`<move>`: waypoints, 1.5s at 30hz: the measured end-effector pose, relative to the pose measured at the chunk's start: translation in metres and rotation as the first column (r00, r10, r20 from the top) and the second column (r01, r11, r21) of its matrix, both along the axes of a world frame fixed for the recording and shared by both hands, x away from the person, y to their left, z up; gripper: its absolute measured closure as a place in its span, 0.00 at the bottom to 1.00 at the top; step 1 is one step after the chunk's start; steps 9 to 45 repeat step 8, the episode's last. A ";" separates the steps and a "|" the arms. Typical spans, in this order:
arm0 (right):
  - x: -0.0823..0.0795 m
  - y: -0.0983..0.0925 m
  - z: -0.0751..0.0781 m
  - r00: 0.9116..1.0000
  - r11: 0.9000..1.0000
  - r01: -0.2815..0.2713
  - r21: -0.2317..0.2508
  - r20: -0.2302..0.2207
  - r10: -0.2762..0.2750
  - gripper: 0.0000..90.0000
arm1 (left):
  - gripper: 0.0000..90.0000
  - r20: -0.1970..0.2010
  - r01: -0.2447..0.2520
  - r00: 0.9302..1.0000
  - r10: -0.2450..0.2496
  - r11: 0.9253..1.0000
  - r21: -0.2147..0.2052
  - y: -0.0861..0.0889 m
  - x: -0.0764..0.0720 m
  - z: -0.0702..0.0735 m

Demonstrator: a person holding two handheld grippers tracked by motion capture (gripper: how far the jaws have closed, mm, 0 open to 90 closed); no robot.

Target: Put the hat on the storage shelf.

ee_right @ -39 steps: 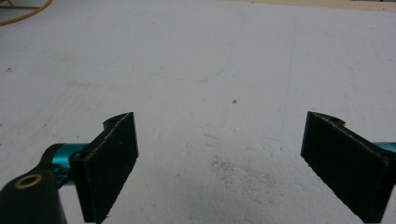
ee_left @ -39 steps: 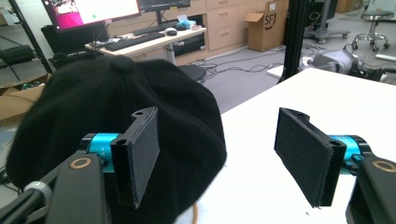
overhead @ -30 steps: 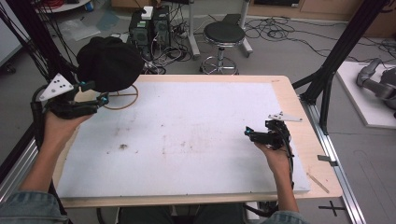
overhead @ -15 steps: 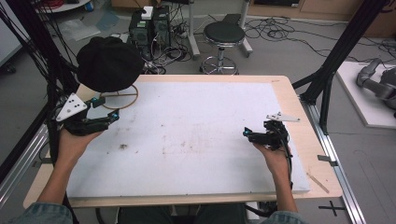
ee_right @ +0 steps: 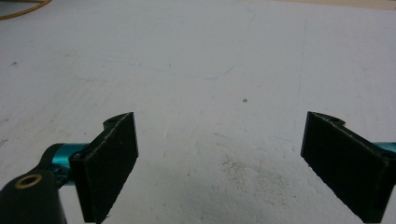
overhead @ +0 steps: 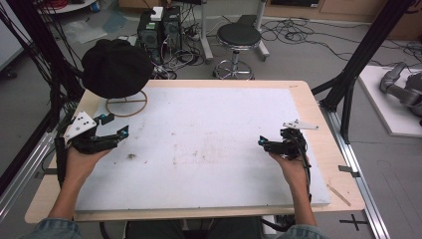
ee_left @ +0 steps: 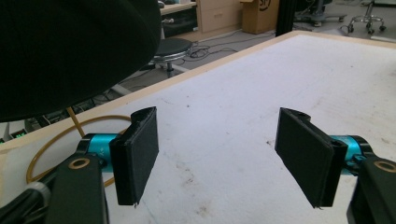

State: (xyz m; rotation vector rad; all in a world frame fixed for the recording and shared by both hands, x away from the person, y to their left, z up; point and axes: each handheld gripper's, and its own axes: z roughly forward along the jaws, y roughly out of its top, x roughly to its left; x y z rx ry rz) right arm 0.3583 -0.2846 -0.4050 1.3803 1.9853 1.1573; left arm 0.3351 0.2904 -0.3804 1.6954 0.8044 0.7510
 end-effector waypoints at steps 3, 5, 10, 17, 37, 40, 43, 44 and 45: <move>0.000 0.001 0.000 1.000 1.000 -0.003 -0.003 0.003 0.003 0.12 | 0.34 0.002 0.003 1.000 -0.003 1.000 -0.003 0.000 0.000 0.000; 0.000 0.001 0.000 1.000 1.000 -0.002 -0.001 0.001 0.002 0.12 | 0.34 0.001 0.005 1.000 -0.005 1.000 0.002 0.000 0.000 0.000; 0.000 0.001 0.000 1.000 1.000 -0.001 0.003 0.002 0.001 0.12 | 0.34 0.001 0.006 1.000 -0.006 1.000 -0.001 -0.001 0.000 0.000; 0.000 0.001 0.000 1.000 1.000 -0.001 0.003 0.002 0.001 0.12 | 0.34 0.001 0.006 1.000 -0.006 1.000 -0.001 -0.001 0.000 0.000; 0.000 0.001 0.000 1.000 1.000 -0.001 0.003 0.002 0.001 0.12 | 0.34 0.001 0.006 1.000 -0.006 1.000 -0.001 -0.001 0.000 0.000; 0.000 0.001 0.000 1.000 1.000 -0.001 0.003 0.002 0.001 0.12 | 0.34 0.001 0.006 1.000 -0.006 1.000 -0.001 -0.001 0.000 0.000; 0.000 0.001 0.000 1.000 1.000 -0.001 0.003 0.002 0.001 0.12 | 0.34 0.001 0.006 1.000 -0.006 1.000 -0.001 -0.001 0.000 0.000; 0.000 0.001 0.000 1.000 1.000 -0.001 0.003 0.002 0.001 0.12 | 0.34 0.001 0.006 1.000 -0.006 1.000 -0.001 -0.001 0.000 0.000; 0.000 0.001 0.000 1.000 1.000 -0.001 0.003 0.002 0.001 0.12 | 0.34 0.001 0.006 1.000 -0.006 1.000 -0.001 -0.001 0.000 0.000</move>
